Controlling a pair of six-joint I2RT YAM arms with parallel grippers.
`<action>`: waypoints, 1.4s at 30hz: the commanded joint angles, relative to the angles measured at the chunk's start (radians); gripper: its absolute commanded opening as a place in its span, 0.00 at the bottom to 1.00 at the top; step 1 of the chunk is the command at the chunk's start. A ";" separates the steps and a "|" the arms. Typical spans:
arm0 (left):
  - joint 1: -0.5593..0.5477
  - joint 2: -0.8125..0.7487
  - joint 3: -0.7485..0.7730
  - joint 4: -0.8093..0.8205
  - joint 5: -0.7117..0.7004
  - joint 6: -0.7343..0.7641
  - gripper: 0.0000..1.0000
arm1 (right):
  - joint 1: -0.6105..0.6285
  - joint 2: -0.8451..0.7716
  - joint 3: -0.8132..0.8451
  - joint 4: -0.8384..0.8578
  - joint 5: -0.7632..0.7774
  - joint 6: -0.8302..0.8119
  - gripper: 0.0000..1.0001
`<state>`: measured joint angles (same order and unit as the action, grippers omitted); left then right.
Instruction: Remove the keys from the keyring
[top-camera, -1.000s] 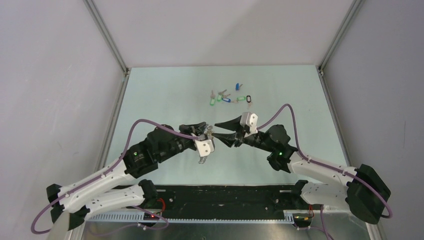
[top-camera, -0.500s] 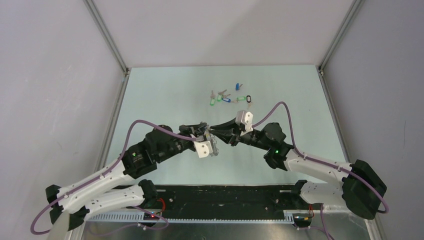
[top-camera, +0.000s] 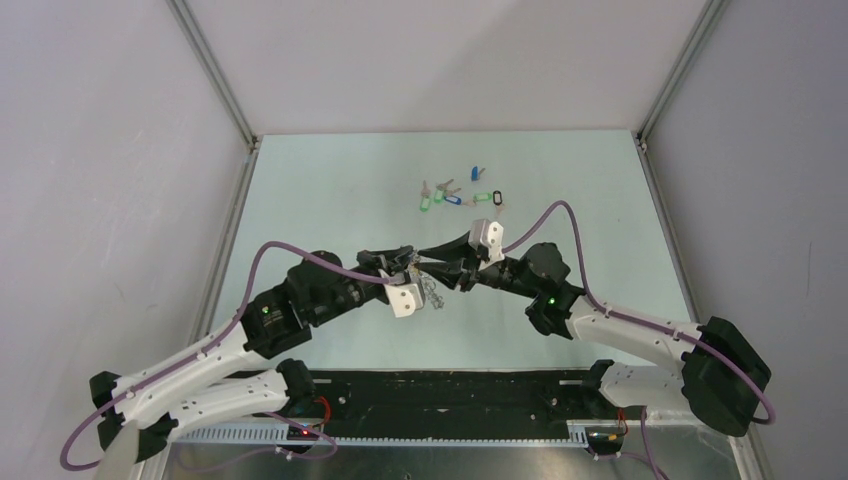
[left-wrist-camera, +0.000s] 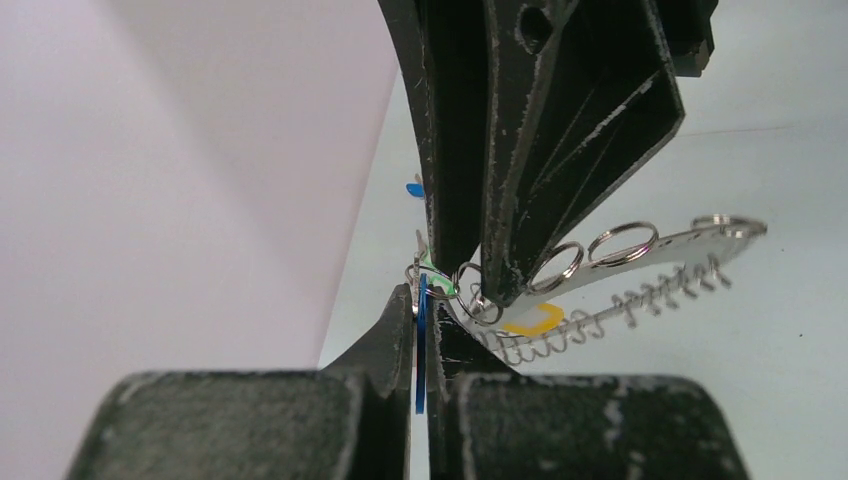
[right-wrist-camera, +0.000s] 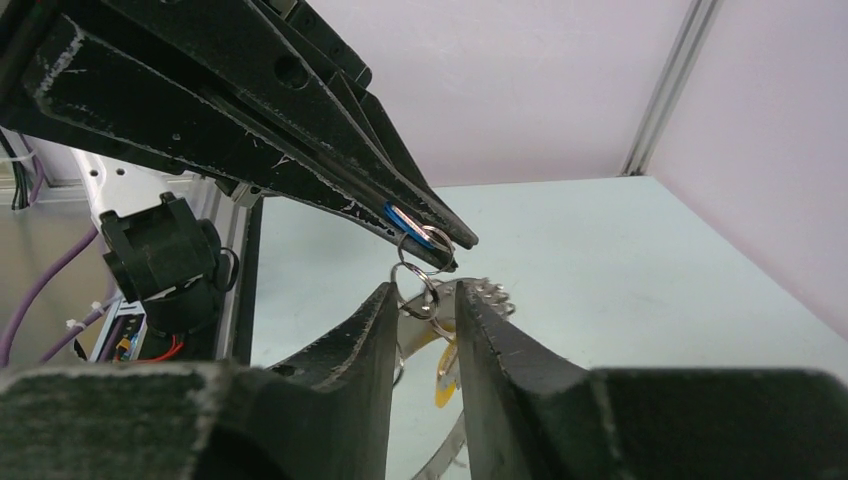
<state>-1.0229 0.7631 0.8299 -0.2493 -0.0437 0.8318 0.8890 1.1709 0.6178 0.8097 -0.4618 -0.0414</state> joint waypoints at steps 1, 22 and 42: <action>-0.006 -0.021 0.000 0.077 0.016 0.018 0.00 | 0.008 0.009 0.044 0.042 -0.022 0.009 0.35; -0.006 -0.037 -0.002 0.078 0.021 0.011 0.00 | 0.006 -0.004 0.076 -0.045 -0.066 0.012 0.00; -0.004 -0.033 -0.004 0.079 0.099 -0.011 0.00 | -0.093 -0.094 0.076 -0.036 -0.156 0.189 0.00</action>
<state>-1.0233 0.7441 0.8188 -0.2176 0.0216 0.8280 0.8009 1.1118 0.6521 0.7429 -0.6617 0.1211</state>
